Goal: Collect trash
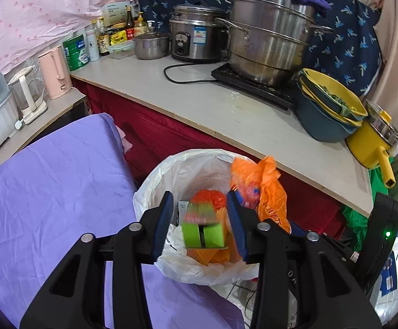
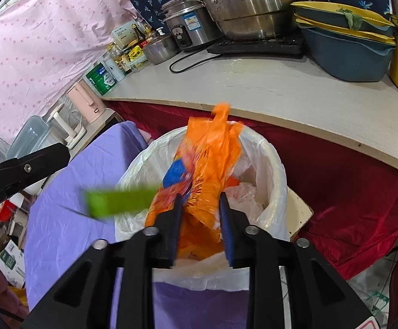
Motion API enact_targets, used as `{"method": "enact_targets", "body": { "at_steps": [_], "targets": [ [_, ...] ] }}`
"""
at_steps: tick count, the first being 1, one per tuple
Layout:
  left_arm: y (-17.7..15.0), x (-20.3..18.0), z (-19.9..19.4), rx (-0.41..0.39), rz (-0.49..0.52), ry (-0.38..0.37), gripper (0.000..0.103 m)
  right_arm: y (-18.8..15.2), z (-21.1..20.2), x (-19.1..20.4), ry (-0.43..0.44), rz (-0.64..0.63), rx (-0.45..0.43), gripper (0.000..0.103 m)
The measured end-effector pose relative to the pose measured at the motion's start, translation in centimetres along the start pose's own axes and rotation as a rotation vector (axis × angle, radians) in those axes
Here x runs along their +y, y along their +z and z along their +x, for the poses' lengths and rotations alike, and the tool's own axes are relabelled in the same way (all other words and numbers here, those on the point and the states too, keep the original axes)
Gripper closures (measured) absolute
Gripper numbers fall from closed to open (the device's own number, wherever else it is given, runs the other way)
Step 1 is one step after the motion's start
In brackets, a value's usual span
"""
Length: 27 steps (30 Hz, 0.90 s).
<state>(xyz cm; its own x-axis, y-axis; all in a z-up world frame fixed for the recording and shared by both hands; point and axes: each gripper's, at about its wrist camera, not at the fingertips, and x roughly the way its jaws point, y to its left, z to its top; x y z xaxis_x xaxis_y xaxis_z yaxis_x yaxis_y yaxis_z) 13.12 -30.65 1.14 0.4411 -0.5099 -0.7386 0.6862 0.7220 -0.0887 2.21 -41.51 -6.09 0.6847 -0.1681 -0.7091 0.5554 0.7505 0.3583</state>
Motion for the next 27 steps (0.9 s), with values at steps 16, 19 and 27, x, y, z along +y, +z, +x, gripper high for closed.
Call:
{"method": "enact_targets", "body": {
  "at_steps": [16, 19, 27],
  "targets": [
    [-0.2, 1.5, -1.1, -0.037, -0.029, 0.059, 0.035, 0.2, -2.4, 0.7, -0.028, -0.018, -0.061, 0.044],
    [-0.5, 1.6, -1.7, -0.05, -0.022, 0.073, 0.034, 0.0, -3.2, 1.1, -0.04, -0.037, -0.068, 0.042],
    [-1.9, 2.6, -3.9, -0.082, -0.032, 0.125, 0.019, -0.8, -5.2, 2.5, -0.088, -0.112, -0.091, 0.035]
  ]
}}
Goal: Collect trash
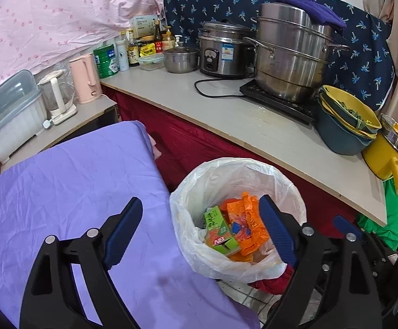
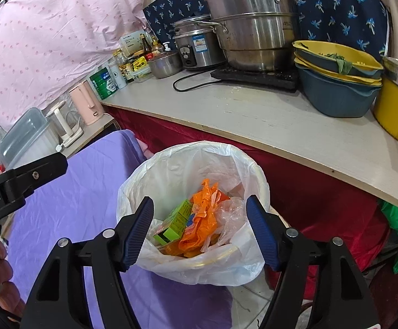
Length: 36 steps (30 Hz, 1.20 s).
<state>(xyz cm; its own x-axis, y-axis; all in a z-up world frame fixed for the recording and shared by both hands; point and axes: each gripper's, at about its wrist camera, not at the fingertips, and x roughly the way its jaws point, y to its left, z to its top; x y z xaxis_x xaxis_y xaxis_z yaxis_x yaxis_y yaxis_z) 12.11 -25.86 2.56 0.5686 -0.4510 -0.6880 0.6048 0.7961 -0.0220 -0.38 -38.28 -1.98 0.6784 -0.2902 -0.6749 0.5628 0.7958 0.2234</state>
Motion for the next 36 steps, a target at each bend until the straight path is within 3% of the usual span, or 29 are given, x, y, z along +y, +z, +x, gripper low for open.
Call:
{"method": "enact_targets", "body": {
  "at_steps": [10, 27, 30, 36],
  "targets": [
    [-2.9, 2.2, -1.7, 0.01, -0.019, 0.064, 0.018, -1.6, -2.0, 0.6, -0.054, -0.055, -0.025, 0.022],
    [-7.9, 2.6, -3.1, 0.037, 0.003, 0.127, 0.014, -5.2, -3.6, 1.7, -0.045, -0.13, 0.005, 0.016],
    [-8.4, 2.5, -3.2, 0.045, 0.004, 0.125, 0.014, -5.4, -3.9, 1.4, -0.049, -0.127, 0.004, 0.006],
    [-9.2, 2.2, -3.2, 0.056, 0.014, 0.136, 0.012, -5.7, -4.2, 1.6, -0.077, -0.152, 0.013, 0.006]
  ]
}}
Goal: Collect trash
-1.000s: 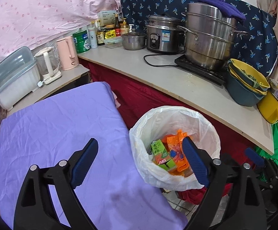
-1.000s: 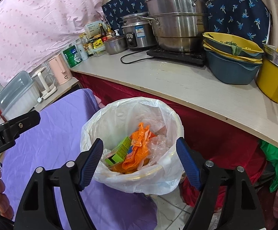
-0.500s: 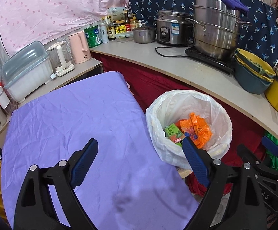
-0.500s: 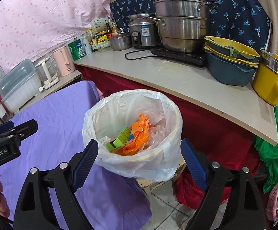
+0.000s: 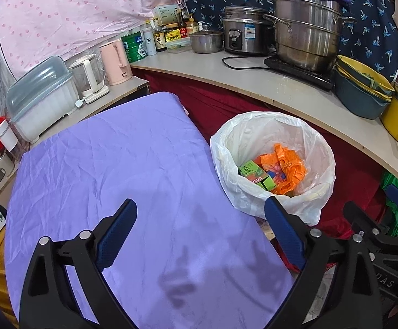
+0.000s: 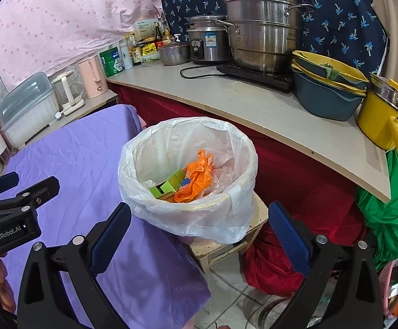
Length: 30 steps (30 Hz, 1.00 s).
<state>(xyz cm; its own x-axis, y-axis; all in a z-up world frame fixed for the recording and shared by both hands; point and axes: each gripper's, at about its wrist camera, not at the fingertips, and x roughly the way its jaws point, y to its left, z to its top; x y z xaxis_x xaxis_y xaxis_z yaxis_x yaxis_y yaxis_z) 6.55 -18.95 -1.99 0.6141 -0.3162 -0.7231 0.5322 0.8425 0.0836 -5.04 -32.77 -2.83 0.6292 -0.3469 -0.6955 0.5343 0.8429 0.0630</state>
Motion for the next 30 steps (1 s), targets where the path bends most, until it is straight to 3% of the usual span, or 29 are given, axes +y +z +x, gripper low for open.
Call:
{"method": "enact_targets", "body": {
  "at_steps": [30],
  "targets": [
    [-1.7, -0.6, 0.9, 0.047, 0.009, 0.049, 0.011, -1.5, 0.4, -0.2, -0.01, -0.008, 0.046, 0.006]
  ]
}}
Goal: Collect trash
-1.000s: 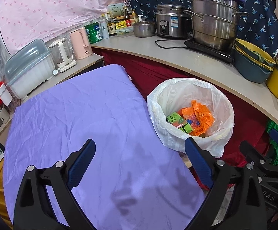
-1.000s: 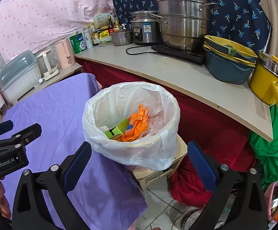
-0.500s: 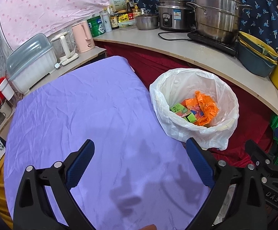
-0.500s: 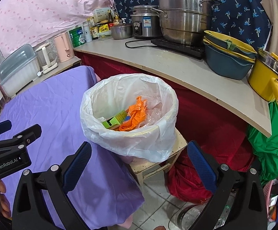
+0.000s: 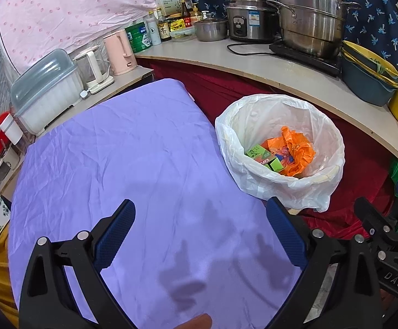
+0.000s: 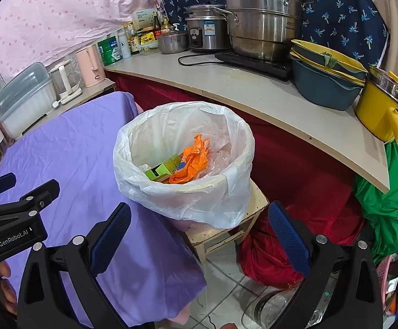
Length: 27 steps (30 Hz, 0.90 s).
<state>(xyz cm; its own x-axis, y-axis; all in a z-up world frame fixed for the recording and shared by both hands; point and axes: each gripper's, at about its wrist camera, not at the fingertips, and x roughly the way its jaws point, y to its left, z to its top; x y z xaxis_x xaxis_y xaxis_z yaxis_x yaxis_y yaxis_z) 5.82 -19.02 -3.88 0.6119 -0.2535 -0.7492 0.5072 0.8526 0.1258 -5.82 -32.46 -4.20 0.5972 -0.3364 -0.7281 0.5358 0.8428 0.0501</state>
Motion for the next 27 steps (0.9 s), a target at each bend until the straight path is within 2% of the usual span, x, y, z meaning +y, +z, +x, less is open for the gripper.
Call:
{"method": "enact_targets", "body": {
  "at_steps": [27],
  "targets": [
    [-0.78, -0.15, -0.1, 0.011, -0.012, 0.001, 0.011, -0.38, -0.22, 0.31, 0.005, -0.015, 0.011, 0.006]
  ]
}}
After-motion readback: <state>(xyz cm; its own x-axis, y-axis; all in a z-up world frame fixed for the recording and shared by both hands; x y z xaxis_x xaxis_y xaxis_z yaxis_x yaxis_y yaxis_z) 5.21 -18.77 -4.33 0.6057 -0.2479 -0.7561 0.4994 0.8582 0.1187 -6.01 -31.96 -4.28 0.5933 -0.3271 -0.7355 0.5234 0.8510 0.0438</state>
